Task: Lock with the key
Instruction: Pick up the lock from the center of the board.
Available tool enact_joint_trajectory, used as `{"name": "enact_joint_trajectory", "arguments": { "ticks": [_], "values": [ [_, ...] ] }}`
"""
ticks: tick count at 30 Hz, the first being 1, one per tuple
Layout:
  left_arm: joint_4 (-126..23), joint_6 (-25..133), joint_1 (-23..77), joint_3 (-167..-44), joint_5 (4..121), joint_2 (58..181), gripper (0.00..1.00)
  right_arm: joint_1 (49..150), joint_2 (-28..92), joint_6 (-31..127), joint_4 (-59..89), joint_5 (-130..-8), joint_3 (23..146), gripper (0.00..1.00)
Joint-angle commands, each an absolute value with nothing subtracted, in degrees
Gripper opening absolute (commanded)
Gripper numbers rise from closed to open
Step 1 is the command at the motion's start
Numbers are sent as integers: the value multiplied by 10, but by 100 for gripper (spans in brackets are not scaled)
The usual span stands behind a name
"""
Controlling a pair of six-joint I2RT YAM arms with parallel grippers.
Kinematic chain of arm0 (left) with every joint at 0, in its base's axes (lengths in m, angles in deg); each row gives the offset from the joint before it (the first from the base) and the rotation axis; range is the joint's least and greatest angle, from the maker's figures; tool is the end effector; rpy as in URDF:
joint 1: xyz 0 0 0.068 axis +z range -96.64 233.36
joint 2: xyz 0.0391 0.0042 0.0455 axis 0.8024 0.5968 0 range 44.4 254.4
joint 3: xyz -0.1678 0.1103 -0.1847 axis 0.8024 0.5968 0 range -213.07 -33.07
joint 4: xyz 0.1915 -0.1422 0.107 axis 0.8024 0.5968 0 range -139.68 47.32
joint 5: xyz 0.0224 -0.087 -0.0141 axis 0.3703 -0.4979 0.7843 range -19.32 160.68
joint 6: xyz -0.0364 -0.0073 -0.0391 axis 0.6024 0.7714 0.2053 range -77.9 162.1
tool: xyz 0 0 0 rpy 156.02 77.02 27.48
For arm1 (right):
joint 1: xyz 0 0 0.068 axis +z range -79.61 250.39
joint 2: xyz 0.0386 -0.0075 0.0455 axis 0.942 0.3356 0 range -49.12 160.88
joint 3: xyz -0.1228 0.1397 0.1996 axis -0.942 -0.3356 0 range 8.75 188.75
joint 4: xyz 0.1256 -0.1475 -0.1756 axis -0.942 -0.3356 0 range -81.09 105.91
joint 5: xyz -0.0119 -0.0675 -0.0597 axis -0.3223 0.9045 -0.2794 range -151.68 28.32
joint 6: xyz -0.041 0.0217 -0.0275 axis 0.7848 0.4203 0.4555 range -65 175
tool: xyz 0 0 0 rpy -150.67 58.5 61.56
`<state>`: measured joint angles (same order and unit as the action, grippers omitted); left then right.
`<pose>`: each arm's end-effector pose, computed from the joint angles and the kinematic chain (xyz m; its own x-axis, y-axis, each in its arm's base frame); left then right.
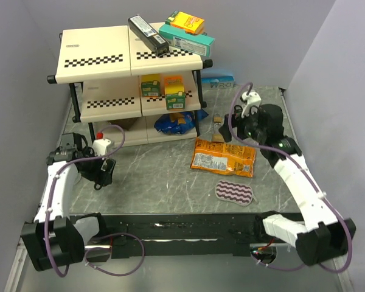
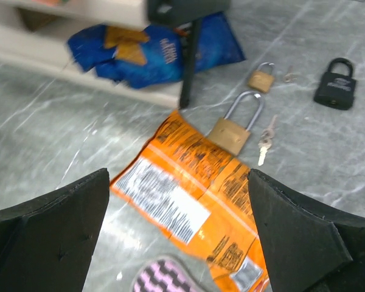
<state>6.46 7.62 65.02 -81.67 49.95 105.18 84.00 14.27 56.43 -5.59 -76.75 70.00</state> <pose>0.1817 0.0246 0.2513 -0.7847 0.3786 -0.4908 0.4649 0.8832 -0.0620 0.2390 0.0673 0.3569 -0.3781 -0.1164 -0.9184 -0.4684 0.8798 0.0813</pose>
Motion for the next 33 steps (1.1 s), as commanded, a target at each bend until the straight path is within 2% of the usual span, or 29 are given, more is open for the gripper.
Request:
{"name": "enact_joint_trajectory", "arguments": {
  "ticks": [1, 6, 16, 23, 26, 27, 29, 30, 32, 33],
  "values": [
    [-9, 109, 653, -784, 546, 1085, 98, 837, 85, 594, -34, -833, 668, 100],
    [-77, 191, 653, -763, 571, 1137, 95, 838, 76, 598, -67, -846, 679, 100],
    [-169, 221, 653, -731, 622, 1210, 91, 838, 42, 597, -55, -866, 663, 100],
    [-196, 207, 653, -717, 602, 1232, 77, 837, 45, 602, -63, -877, 673, 100],
    [-199, 201, 653, -715, 593, 1225, 65, 838, 48, 603, -69, -894, 677, 100],
    [-198, 200, 652, -713, 589, 1219, 57, 837, 49, 601, -74, -897, 680, 100],
    [-197, 197, 652, -712, 585, 1212, 49, 838, 53, 588, -78, -898, 682, 100],
    [-196, 194, 652, -710, 583, 1203, 41, 837, 56, 583, -85, -899, 684, 100],
    [-187, 185, 648, -710, 571, 1193, 34, 838, 59, 573, -92, -900, 689, 100],
    [-183, 183, 643, -710, 569, 1179, 26, 837, 63, 564, -98, -901, 690, 100]
  ]
}}
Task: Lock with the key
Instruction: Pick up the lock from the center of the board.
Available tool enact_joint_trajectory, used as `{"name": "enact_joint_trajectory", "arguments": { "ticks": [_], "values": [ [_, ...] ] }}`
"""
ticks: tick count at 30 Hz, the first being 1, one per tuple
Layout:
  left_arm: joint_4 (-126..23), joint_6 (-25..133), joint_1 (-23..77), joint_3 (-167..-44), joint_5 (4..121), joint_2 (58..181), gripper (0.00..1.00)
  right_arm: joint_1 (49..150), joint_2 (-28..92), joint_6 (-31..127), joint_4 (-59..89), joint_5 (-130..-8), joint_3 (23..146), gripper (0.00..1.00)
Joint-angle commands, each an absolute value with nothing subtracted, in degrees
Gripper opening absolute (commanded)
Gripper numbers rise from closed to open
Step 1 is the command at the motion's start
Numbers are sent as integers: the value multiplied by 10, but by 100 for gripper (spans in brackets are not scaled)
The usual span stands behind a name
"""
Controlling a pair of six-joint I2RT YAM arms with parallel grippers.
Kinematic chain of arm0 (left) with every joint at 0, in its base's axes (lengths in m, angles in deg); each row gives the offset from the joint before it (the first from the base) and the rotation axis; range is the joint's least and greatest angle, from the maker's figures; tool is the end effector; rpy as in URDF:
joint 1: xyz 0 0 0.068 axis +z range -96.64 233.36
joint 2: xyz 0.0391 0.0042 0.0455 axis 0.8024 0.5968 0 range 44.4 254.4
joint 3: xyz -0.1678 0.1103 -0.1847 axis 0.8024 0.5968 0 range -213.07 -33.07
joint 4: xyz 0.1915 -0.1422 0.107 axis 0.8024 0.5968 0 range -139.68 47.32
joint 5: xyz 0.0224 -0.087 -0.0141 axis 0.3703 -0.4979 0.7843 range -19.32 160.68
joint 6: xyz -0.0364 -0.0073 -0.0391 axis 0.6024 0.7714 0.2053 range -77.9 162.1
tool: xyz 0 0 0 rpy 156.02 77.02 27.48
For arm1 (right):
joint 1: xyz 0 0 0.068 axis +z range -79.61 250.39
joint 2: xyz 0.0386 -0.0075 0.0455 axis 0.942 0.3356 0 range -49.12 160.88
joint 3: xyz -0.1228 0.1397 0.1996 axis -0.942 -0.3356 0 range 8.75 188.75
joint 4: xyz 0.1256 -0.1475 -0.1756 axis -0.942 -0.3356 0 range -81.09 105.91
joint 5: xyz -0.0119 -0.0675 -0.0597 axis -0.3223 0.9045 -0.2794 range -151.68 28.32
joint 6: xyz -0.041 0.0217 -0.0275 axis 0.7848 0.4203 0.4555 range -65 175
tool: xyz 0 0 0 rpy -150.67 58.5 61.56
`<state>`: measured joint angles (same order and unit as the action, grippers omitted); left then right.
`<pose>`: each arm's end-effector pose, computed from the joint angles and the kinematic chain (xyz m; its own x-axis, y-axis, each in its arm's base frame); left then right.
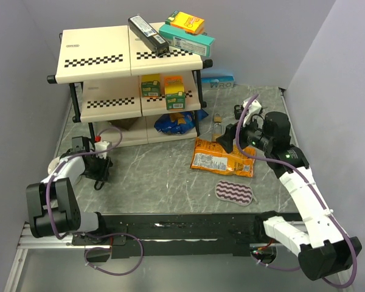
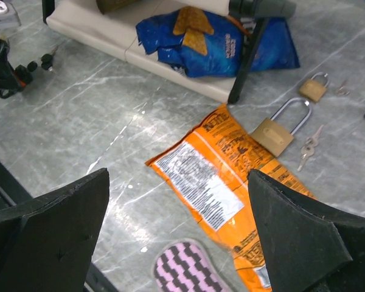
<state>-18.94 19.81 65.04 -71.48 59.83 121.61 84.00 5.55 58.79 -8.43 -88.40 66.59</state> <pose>0.2248 0.0396 0.1622 -0.8999 0.1943 -0.3904 0.2236 0.9742 -0.0306 0.1977 0.0643 0.3641 -0.3094 -0.1357 -0.9412 -0.6396 0.7621 0.1003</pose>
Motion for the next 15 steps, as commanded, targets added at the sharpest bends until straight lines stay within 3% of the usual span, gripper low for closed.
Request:
{"name": "enact_joint_trajectory", "arguments": {
  "ticks": [1, 6, 11, 15],
  "values": [
    [-169, 179, 637, -710, 559, 1170, 21, 838, 63, 561, -100, -901, 690, 100],
    [-129, 132, 522, -702, 560, 1062, 2, 837, 87, 521, -125, -869, 695, 100],
    [-80, 82, 314, -724, 611, 969, 1, 837, 119, 512, -169, -900, 714, 100],
    [-11, -9, 165, -782, 665, 978, 1, 835, 127, 517, -171, -973, 713, 100]
  ]
}}
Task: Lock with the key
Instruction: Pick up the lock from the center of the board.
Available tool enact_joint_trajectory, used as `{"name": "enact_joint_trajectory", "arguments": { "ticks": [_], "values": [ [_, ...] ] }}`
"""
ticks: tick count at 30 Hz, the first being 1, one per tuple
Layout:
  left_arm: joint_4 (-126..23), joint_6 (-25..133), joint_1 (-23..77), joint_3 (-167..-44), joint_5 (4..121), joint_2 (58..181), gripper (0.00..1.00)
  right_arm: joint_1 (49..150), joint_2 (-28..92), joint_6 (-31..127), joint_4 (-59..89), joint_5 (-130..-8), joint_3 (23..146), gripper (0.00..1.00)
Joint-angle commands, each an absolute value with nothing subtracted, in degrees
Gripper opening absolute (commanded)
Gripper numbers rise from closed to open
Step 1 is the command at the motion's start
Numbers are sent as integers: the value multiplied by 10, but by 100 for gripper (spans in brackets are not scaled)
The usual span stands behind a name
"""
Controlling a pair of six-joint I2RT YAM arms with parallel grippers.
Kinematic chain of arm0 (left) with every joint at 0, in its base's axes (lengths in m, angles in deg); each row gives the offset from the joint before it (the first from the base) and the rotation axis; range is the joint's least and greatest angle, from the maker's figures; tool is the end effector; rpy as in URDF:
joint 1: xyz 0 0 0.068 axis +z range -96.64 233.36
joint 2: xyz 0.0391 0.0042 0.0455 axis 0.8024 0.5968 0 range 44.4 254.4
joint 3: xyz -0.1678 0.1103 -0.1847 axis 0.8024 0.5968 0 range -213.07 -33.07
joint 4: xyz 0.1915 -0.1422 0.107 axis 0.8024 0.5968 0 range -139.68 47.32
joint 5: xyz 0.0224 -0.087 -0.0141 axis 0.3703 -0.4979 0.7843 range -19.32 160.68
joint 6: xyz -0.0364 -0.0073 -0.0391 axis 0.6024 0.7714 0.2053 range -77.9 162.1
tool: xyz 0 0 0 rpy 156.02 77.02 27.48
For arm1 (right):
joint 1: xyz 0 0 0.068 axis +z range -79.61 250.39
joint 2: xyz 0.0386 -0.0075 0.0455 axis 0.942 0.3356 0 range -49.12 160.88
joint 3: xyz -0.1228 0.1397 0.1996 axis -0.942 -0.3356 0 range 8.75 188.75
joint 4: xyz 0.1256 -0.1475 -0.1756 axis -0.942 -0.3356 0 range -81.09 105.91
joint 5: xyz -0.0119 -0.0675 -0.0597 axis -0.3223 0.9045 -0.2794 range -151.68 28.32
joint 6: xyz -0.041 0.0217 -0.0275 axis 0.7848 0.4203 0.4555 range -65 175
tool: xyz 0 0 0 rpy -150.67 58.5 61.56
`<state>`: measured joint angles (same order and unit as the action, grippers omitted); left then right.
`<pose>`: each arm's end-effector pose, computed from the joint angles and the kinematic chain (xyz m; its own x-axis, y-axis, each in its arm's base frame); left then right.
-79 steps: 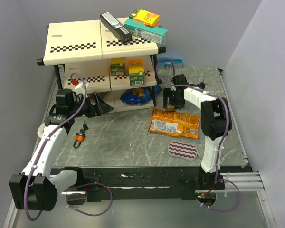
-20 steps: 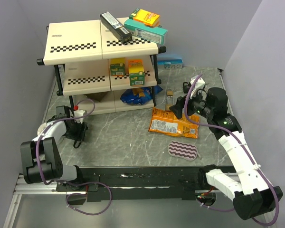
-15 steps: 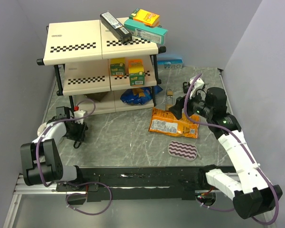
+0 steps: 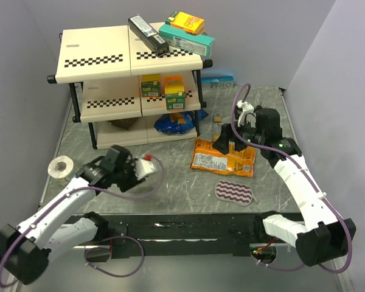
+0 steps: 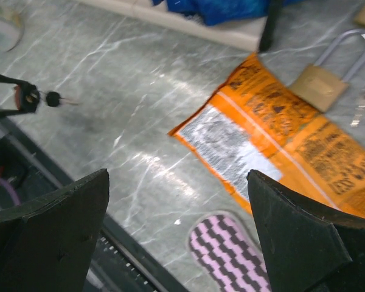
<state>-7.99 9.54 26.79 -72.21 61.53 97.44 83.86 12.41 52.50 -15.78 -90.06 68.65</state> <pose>0.1541 -0.0834 0.2339 -0.3410 0.7646 -0.5470 0.8370 0.5118 0.1936 0.2185 0.0697 0.3407 -0.5595 -0.0946 -0.8234 -0.5674 0.7679 0.2973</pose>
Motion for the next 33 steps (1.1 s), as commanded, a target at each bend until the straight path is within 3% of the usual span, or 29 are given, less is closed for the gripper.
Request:
{"name": "enact_joint_trajectory", "arguments": {
  "ticks": [1, 6, 11, 22, 33],
  "values": [
    [-1, -23, 150, -794, 679, 984, 1, 833, 129, 517, -169, -981, 712, 99],
    [-7, -120, 0, -801, 822, 977, 1, 833, 145, 491, -155, -1041, 708, 97],
    [-106, -201, -24, -795, 869, 941, 1, 834, 140, 457, -118, -1130, 685, 95],
    [-424, -347, -36, -763, 795, 915, 1, 923, 175, 416, -44, -1171, 702, 91],
    [-479, -333, -57, -796, 778, 964, 1, 1002, 193, 452, 9, -1071, 736, 88]
  ]
}}
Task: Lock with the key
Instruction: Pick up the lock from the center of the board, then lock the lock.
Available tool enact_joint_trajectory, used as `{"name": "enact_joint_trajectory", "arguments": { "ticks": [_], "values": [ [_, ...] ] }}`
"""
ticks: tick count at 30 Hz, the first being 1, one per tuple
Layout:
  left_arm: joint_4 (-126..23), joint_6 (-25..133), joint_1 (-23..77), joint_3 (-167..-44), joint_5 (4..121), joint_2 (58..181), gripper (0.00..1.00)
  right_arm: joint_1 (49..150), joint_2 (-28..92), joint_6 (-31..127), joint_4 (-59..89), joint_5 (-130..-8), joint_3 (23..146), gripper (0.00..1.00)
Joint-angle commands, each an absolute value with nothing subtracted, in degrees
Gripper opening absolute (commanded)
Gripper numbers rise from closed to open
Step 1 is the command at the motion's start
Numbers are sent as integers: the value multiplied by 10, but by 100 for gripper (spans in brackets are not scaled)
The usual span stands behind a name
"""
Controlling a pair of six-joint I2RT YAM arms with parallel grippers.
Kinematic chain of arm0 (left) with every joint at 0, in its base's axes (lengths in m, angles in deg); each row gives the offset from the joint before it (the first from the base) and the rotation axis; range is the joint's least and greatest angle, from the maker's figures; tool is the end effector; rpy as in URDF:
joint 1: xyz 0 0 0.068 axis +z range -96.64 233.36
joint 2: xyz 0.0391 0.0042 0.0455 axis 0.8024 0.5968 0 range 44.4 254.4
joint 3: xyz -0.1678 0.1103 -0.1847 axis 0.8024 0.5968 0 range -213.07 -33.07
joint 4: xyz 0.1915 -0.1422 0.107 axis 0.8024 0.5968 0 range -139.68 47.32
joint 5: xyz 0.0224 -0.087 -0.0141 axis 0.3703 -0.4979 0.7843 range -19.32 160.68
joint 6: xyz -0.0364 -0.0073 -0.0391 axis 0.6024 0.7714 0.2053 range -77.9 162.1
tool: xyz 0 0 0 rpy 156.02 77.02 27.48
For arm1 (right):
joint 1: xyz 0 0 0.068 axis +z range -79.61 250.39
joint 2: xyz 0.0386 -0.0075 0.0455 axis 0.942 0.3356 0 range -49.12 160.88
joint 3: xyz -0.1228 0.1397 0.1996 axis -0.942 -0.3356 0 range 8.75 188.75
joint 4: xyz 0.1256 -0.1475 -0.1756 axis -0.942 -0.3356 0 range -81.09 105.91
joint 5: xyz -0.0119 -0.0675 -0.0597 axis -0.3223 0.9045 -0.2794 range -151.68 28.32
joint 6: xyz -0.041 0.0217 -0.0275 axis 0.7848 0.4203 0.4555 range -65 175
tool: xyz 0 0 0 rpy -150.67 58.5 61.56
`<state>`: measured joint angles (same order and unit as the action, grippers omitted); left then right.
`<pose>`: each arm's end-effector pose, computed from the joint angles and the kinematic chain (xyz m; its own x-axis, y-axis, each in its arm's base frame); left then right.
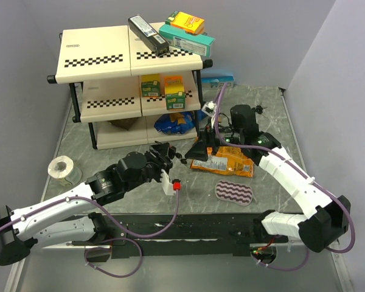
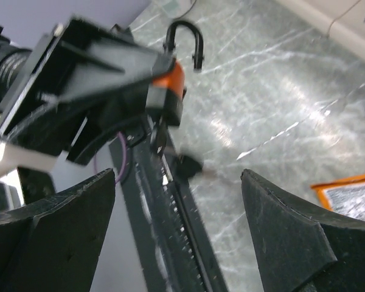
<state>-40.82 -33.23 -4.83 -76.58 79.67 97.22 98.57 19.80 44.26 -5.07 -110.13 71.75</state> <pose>0.1183 -0.1803 0.3095 0.6947 0.6928 -0.1935 0.3518 -0.0925 0.9315 0.2184 0.1472 0.3501 -0.5598 -0.1598 -0.8131 -0.8115 0.3045 0.4988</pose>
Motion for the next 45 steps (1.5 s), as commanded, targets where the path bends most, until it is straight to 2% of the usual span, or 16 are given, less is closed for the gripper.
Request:
{"name": "enact_joint_trajectory", "arguments": {
  "ticks": [1, 15, 19, 22, 24, 29, 32, 33, 34, 35, 36, 38, 41, 42, 44, 45],
  "values": [
    [-478, -333, -58, -794, 776, 963, 1, 1004, 194, 454, 16, -1070, 735, 87],
    [-472, -293, -61, -800, 756, 963, 1, 1059, 244, 453, 55, -1030, 755, 79],
    [-470, -280, -65, -808, 764, 973, 1, 1071, 252, 455, 60, -991, 759, 69],
    [-472, -276, -70, -810, 774, 977, 1, 1079, 258, 453, 57, -976, 763, 65],
    [-477, -273, -77, -808, 788, 981, 1, 1086, 260, 455, 57, -976, 763, 58],
    [-480, -260, -97, -810, 809, 985, 1, 1098, 260, 460, 52, -962, 748, 50],
    [-473, -251, -102, -813, 818, 985, 1, 1101, 258, 463, 47, -966, 742, 37],
    [-472, -250, -101, -813, 824, 985, 1, 1100, 257, 464, 47, -967, 741, 24],
    [-468, -250, -101, -812, 826, 987, 1, 1100, 256, 465, 46, -971, 741, 16],
    [-463, -243, -102, -812, 830, 987, 4, 1101, 255, 466, 45, -975, 742, 9],
    [-453, -236, -102, -818, 832, 992, 12, 1101, 253, 471, 42, -980, 742, 0],
    [-420, -197, -101, -826, 839, 996, 20, 1099, 249, 470, 40, -987, 743, 0],
    [-378, -142, -102, -836, 859, 997, 51, 1082, 236, 461, 43, -1014, 735, 0],
    [-370, -128, -101, -835, 863, 993, 71, 1077, 232, 454, 46, -1021, 732, 0],
    [-326, -79, -101, -838, 867, 986, 86, 1057, 214, 451, 54, -1039, 719, 0],
    [-298, -58, -99, -853, 857, 980, 98, 1051, 208, 451, 54, -1047, 716, 0]
  ]
}}
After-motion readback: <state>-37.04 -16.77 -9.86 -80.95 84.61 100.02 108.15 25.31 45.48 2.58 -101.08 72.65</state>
